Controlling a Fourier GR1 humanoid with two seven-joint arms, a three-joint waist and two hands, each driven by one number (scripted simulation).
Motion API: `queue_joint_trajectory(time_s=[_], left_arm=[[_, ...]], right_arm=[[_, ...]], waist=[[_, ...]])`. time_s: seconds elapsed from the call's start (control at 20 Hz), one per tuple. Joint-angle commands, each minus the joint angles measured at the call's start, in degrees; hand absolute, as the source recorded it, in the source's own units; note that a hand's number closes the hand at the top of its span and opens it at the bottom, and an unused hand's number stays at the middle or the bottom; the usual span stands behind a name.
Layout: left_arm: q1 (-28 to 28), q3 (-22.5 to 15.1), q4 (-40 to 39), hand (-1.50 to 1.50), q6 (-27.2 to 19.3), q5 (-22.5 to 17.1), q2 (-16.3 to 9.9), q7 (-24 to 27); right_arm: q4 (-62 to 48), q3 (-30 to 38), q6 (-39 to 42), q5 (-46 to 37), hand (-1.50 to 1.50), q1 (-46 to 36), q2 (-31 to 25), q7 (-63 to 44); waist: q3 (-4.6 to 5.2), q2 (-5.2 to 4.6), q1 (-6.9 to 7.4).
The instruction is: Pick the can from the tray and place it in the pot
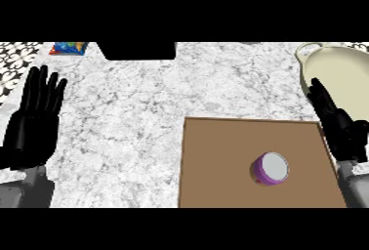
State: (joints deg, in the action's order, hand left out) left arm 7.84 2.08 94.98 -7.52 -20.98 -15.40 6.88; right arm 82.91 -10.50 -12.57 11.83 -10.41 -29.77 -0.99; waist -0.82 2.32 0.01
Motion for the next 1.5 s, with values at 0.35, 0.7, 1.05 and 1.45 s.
queue_joint_trajectory(time_s=[0.35,0.7,1.05,1.45], left_arm=[[-9.85,1.32,-3.66,0.00,-5.21,5.66,-1.35,-1.40],[-12.64,-3.39,-2.93,0.00,-6.31,8.71,2.13,0.59],[-11.71,-6.01,-2.93,0.00,-5.88,11.01,2.81,2.56],[-9.48,-8.55,-1.90,0.00,-6.55,12.76,4.09,2.00]], right_arm=[[10.30,16.71,-30.47,-18.65,-1.50,12.18,-5.77,3.58],[29.83,8.40,-46.97,-32.64,-1.50,25.40,6.67,12.30],[35.58,-3.55,-49.34,-49.59,-1.50,45.59,17.71,8.68],[34.21,-8.50,-40.05,-63.99,-1.50,66.05,25.25,-3.27]], waist=[[1.28,0.94,-14.33],[1.19,-0.37,-8.67],[1.45,-2.09,-5.26],[1.56,-3.89,-2.15]])
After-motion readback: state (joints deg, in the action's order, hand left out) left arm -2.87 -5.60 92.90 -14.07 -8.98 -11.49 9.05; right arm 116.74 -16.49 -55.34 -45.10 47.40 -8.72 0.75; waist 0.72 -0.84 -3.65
